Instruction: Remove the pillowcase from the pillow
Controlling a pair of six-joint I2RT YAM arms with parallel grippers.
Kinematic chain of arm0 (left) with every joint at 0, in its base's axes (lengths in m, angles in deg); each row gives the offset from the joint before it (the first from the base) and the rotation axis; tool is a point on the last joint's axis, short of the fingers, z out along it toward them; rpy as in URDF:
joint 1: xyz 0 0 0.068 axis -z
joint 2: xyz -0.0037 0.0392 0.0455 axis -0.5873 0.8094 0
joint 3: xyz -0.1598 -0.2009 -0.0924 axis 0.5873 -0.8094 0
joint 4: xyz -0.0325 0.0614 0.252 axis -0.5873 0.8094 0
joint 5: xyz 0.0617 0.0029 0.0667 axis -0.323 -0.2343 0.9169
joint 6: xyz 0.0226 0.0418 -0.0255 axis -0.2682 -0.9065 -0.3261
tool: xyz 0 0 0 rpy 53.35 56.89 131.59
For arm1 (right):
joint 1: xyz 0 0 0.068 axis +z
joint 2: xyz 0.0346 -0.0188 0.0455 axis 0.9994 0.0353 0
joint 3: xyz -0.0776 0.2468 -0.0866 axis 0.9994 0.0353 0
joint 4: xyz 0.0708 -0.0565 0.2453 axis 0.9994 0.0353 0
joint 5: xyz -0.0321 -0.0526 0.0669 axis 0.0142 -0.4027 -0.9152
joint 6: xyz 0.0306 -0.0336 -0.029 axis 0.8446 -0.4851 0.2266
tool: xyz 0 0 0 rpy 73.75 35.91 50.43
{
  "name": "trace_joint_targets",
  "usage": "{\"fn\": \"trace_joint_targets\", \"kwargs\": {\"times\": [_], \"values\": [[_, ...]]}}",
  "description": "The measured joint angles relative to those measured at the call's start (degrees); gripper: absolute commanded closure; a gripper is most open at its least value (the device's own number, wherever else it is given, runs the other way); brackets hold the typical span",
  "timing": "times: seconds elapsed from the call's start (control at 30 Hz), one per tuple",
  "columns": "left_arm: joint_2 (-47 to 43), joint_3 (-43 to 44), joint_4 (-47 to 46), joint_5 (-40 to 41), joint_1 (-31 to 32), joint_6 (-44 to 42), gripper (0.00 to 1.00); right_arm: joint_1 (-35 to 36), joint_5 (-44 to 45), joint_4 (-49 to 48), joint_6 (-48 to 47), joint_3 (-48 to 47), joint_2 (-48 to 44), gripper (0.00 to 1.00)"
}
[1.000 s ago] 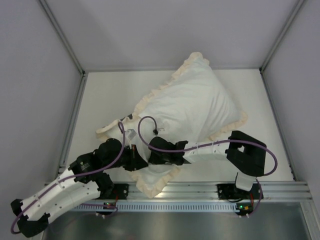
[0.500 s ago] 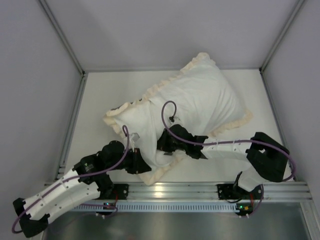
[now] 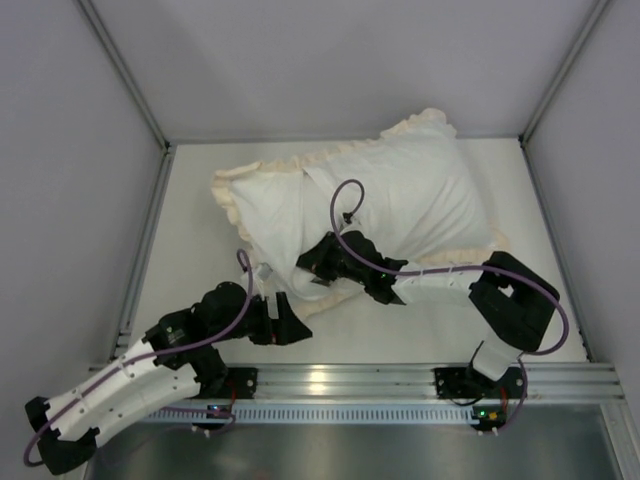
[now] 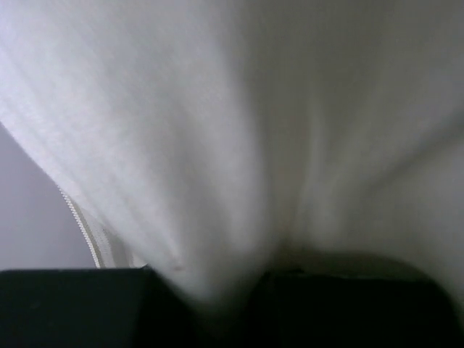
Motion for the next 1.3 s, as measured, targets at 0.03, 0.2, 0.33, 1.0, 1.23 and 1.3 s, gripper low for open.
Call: {"fn": "trace_joint_targets", "kwargs": {"times": [0.03,0.2,0.33,1.0,1.23,1.3], "values": [[-0.4,0.1,0.1,1.8,0.0,0.7,0.01,0.1,0.1,0.1,0.2,0.7,-0.9,1.00],[-1.2,3.3,1.0,12.2,0.0,4.0,0.01,0.6,0.2,0.7,0.8,4.2,-5.2,1.00],[3.0,7.5,1.4,19.0,0.0,5.7,0.01,1.0,0.8,1.4,0.8,4.5,-6.1,1.00],[19.8,12.6,0.9,27.0,0.0,4.4,0.93,2.4,3.0,2.7,0.7,5.2,-7.8,1.00],[20.5,11.8,0.4,27.1,0.0,3.9,1.00,3.0,3.8,4.0,0.2,5.2,-8.7,1.00],[20.2,11.1,-0.6,26.1,0.0,3.7,1.00,3.1,4.0,4.2,0.2,5.2,-8.9,1.00]]}}
